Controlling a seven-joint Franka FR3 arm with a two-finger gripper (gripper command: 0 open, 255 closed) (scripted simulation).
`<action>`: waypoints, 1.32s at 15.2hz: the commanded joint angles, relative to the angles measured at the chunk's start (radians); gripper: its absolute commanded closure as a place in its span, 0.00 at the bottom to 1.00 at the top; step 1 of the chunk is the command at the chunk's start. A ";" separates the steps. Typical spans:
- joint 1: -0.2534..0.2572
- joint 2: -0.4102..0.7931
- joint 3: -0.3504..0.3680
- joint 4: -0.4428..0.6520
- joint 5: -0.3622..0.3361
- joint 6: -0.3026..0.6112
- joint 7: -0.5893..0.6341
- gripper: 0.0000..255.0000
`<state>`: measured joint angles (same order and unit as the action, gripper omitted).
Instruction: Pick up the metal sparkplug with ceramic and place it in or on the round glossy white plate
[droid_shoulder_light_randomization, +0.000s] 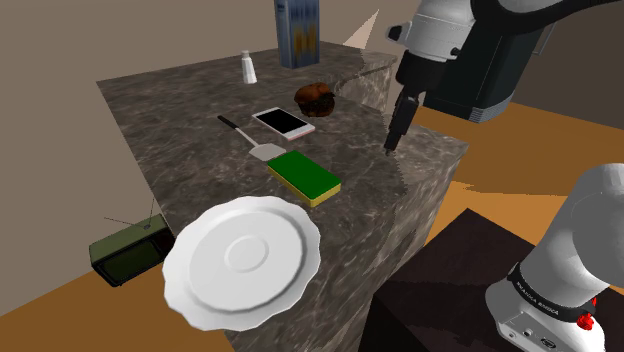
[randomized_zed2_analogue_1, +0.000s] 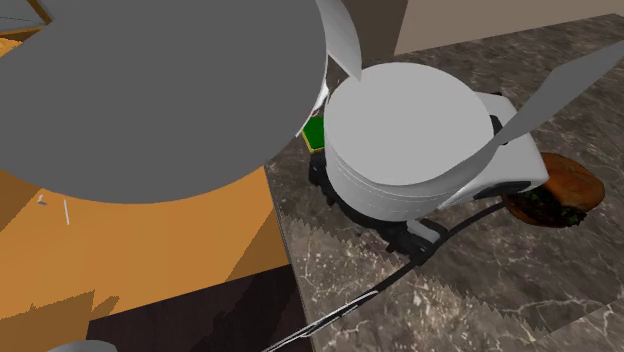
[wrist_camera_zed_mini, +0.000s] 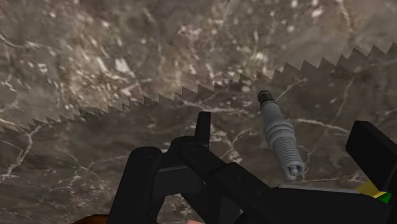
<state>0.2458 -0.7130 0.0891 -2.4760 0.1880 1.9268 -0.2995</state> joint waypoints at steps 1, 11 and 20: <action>0.000 0.001 0.000 -0.002 0.000 0.003 -0.001 0.00; 0.000 0.001 0.000 -0.002 0.000 0.003 -0.001 1.00; -0.002 0.005 -0.004 0.067 -0.006 -0.062 0.007 1.00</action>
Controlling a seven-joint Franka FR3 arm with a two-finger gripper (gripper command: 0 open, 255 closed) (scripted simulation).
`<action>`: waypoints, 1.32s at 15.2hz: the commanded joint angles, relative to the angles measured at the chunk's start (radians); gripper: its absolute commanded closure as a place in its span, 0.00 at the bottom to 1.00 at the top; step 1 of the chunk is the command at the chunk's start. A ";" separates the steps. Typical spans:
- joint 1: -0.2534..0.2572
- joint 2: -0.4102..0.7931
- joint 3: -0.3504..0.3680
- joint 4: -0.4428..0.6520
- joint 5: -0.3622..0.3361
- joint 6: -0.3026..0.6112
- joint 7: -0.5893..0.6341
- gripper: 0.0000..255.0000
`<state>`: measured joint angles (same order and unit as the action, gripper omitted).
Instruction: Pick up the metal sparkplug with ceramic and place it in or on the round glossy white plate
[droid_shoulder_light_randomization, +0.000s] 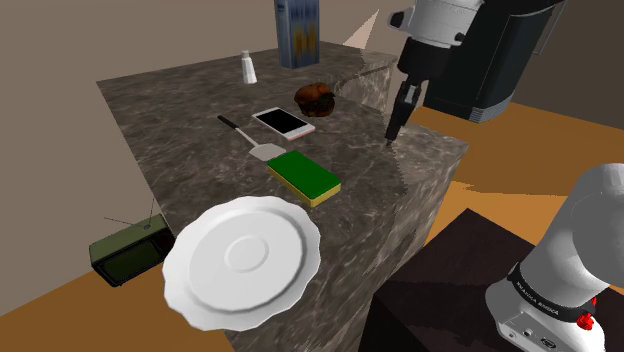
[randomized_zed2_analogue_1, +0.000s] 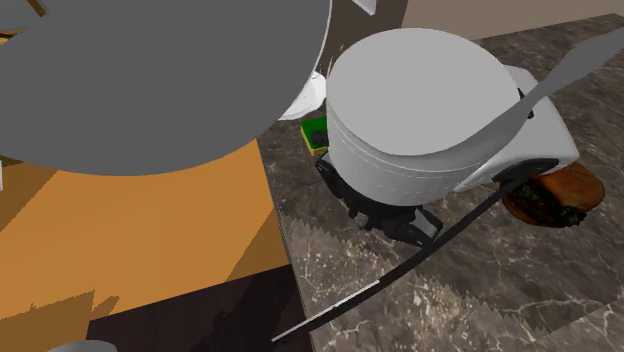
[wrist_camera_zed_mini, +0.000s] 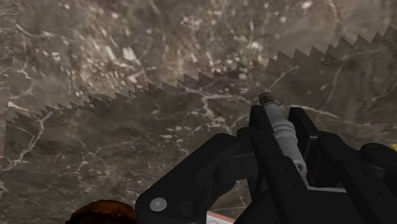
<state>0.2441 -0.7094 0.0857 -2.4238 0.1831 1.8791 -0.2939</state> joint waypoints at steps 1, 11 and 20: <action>-0.001 0.003 -0.002 0.029 -0.002 -0.027 0.003 1.00; -0.004 0.029 -0.009 0.181 -0.013 -0.152 0.019 1.00; 0.039 0.132 0.162 0.273 0.041 -0.108 0.208 1.00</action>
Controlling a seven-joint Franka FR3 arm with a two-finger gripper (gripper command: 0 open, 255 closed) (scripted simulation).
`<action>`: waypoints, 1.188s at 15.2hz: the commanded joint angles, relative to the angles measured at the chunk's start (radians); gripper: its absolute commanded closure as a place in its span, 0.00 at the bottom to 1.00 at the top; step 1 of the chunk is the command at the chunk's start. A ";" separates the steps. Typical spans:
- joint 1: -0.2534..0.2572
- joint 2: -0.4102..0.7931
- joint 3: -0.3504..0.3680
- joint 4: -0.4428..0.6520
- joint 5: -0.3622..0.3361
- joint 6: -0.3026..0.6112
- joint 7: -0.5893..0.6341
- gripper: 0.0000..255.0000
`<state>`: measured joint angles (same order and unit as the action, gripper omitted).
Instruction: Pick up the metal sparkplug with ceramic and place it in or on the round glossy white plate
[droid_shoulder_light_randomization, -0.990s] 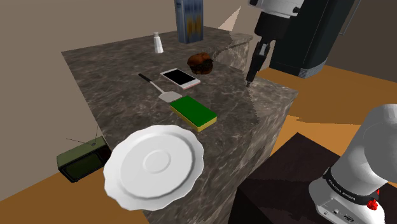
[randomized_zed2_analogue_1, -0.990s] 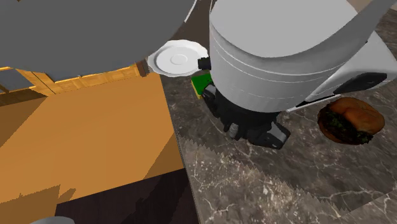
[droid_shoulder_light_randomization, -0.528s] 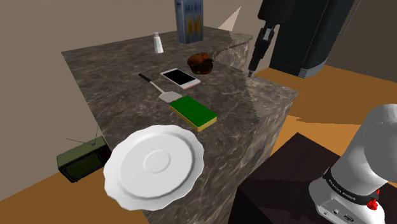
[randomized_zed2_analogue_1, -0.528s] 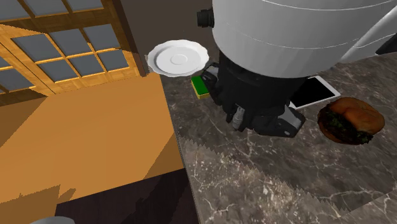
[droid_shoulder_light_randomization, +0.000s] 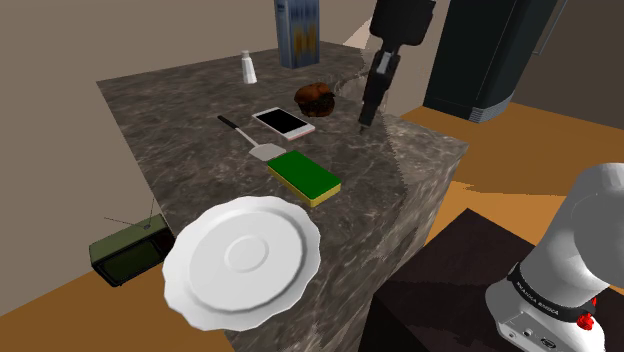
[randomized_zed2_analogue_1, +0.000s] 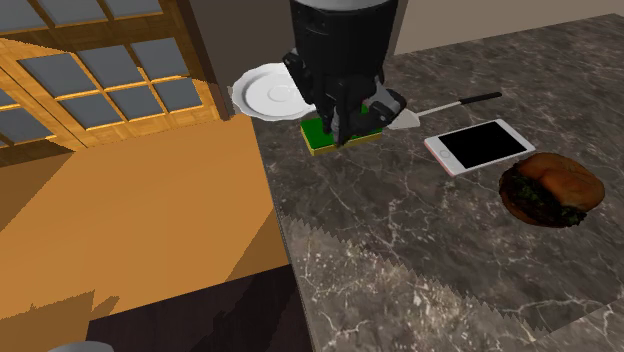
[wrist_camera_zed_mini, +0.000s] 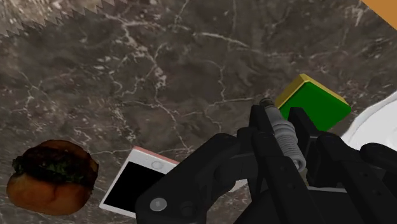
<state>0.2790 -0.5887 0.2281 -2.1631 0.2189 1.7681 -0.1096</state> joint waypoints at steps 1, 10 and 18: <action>0.008 0.029 0.041 0.028 0.008 0.009 0.048 1.00; 0.025 0.232 0.242 0.219 -0.019 0.054 0.277 1.00; 0.049 0.506 0.430 0.478 -0.178 0.056 0.527 1.00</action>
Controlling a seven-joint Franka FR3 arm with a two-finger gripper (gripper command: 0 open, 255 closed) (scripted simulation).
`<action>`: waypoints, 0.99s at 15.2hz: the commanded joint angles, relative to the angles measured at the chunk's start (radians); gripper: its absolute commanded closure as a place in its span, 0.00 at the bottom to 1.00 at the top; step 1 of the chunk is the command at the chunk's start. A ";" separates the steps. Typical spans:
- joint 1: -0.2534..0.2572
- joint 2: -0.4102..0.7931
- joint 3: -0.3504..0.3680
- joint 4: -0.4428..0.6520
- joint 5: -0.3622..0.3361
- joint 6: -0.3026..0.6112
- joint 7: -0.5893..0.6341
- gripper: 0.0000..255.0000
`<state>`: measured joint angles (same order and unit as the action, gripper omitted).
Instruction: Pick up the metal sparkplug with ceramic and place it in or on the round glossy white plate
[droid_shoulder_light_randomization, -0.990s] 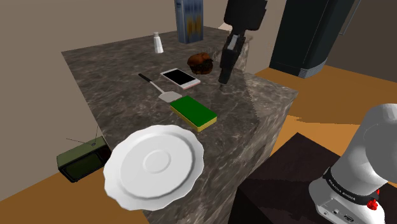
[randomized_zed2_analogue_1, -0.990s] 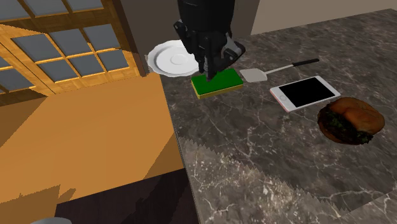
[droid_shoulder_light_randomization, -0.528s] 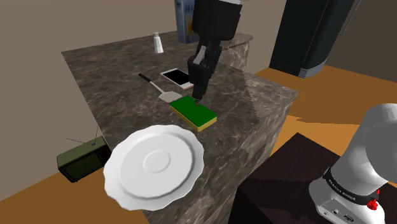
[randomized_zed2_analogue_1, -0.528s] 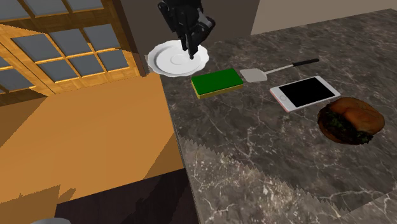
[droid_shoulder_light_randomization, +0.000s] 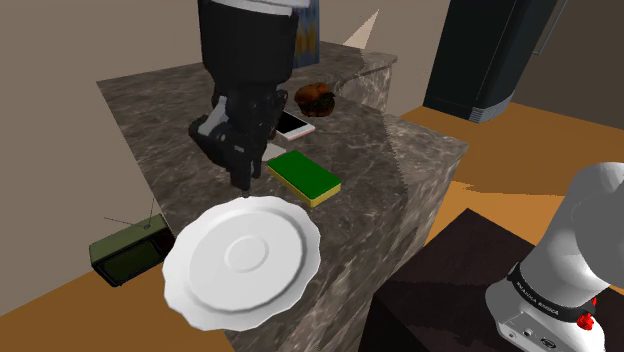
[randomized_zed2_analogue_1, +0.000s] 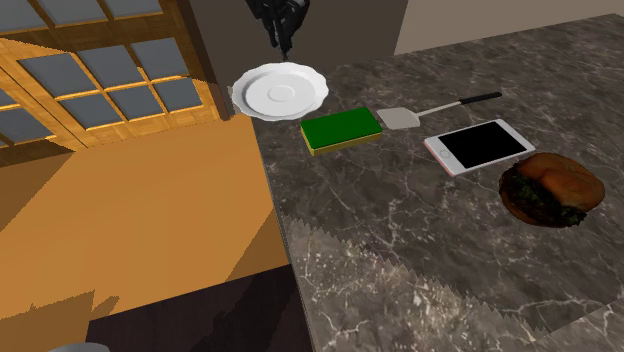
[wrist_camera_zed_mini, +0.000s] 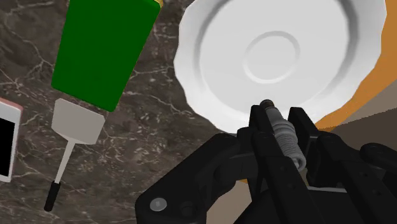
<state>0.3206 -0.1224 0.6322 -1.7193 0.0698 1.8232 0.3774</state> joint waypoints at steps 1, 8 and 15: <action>0.018 0.083 0.047 0.074 -0.062 -0.005 0.075 1.00; 0.019 0.065 0.041 -0.037 -0.049 0.092 0.068 1.00; 0.020 0.061 0.042 -0.131 -0.046 0.183 0.066 1.00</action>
<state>0.3404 -0.0620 0.6738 -1.8394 0.0245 1.9940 0.4431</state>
